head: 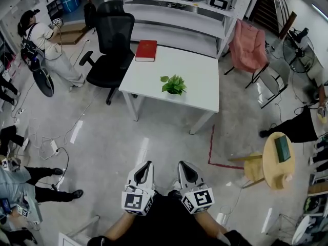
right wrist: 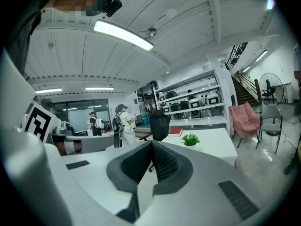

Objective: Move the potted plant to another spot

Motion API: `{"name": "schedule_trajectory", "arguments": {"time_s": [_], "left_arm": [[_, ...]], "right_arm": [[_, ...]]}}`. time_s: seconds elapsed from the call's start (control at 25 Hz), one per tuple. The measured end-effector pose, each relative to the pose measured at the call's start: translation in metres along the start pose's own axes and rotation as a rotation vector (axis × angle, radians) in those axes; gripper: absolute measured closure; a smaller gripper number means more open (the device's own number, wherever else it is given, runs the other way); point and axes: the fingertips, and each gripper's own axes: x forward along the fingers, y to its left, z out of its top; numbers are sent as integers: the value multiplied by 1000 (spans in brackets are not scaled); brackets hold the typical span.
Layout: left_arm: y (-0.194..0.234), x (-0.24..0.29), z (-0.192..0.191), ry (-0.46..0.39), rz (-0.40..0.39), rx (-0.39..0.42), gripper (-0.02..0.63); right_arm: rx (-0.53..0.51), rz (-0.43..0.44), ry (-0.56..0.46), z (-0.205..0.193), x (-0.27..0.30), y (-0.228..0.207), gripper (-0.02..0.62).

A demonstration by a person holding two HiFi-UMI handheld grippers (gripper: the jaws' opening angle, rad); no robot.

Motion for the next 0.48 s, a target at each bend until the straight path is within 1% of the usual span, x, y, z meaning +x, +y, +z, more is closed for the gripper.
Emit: {"name": "schedule_trajectory", "arguments": {"time_s": [0.2, 0.32, 0.48], "left_arm": [[21, -6, -12, 18, -30, -6, 588], [32, -10, -16, 28, -50, 0, 588], [48, -14, -19, 34, -48, -11, 587]], "right_arm": [[-11, -6, 18, -10, 17, 19, 583], [-22, -13, 11, -11, 27, 30, 583], [-24, -25, 13, -12, 37, 40, 583]]}}
